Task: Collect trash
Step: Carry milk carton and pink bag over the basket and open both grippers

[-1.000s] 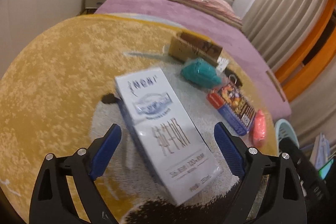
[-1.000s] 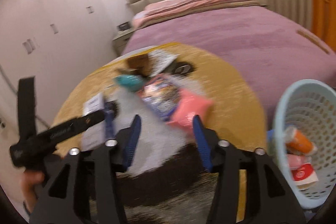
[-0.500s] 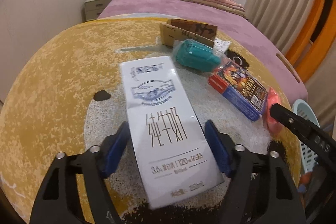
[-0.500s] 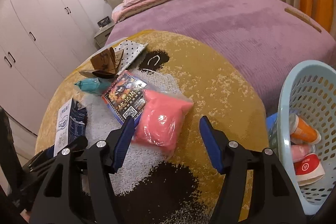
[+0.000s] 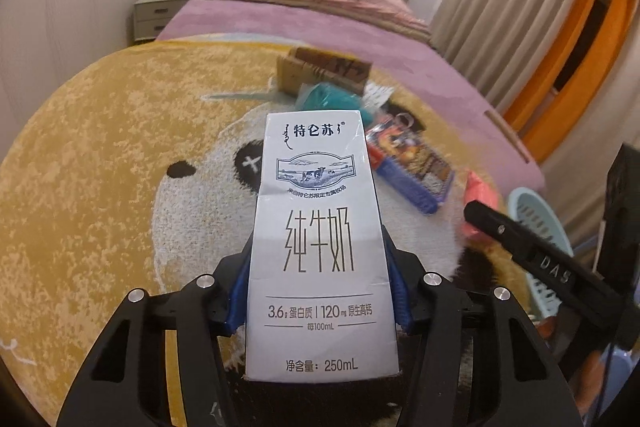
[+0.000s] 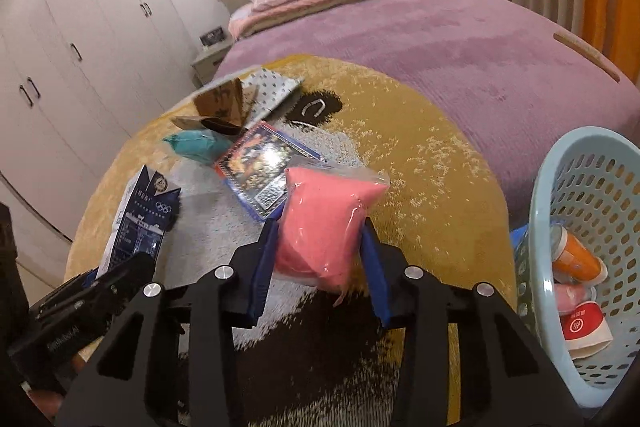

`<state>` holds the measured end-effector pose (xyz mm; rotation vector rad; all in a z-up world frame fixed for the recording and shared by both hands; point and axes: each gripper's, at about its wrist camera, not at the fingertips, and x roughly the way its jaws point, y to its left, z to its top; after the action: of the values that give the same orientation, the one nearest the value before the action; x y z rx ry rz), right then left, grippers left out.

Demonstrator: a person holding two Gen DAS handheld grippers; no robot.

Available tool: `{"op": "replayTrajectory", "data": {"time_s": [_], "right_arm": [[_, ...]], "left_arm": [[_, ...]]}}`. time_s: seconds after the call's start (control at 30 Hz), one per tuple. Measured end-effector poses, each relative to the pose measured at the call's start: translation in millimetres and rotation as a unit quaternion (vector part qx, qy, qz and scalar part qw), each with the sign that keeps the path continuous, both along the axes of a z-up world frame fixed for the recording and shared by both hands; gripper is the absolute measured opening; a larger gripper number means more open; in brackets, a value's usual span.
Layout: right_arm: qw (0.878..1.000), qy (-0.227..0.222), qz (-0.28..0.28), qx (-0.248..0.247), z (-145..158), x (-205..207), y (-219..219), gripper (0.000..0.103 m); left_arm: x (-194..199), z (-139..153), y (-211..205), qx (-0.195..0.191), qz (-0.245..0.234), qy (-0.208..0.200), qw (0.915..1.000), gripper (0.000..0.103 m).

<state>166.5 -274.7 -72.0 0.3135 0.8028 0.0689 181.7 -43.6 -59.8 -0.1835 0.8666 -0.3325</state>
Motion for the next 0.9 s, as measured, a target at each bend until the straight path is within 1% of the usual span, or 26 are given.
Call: {"op": "replayTrajectory", "data": {"time_s": [0.13,0.3,0.43,0.57,0.67,0.73,0.8,0.9], "right_arm": [[1.000,-0.019,-0.012,0.009,14.9,-18.8,-9.7,0.038],[0.997,-0.063,-0.046,0.003,49.1,-50.2,-34.4,0.038],[0.991,-0.101,-0.086,-0.015,76.9,-79.5,-59.4,0.038],[0.982,-0.130,-0.135,-0.035,97.5,-108.0,-89.1,0.038],[0.976,-0.135,-0.165,-0.045,102.0,-122.3,-112.3,0.038],[0.973,-0.132,-0.186,-0.043,100.8,-130.2,-129.5,0.038],[0.970,-0.123,-0.206,-0.033,94.5,-134.5,-149.1,0.038],[0.966,-0.102,-0.236,-0.014,80.0,-139.2,-176.3,0.038]], "left_arm": [[-10.2,20.1,-6.8,-0.012,-0.019,-0.026,0.9994,0.053],[-32.9,54.2,-27.9,-0.022,-0.054,-0.069,0.9960,0.053],[-50.8,80.2,-53.1,-0.031,-0.089,-0.101,0.9904,0.053],[-66.0,103.9,-91.8,-0.039,-0.136,-0.130,0.9814,0.053],[-73.1,115.2,-124.4,-0.044,-0.172,-0.143,0.9738,0.053],[-77.2,118.7,-144.6,-0.045,-0.190,-0.149,0.9693,0.053],[-77.7,117.0,-165.8,-0.043,-0.208,-0.150,0.9655,0.053],[-72.6,105.2,-191.3,-0.056,-0.234,-0.132,0.9615,0.053]]}}
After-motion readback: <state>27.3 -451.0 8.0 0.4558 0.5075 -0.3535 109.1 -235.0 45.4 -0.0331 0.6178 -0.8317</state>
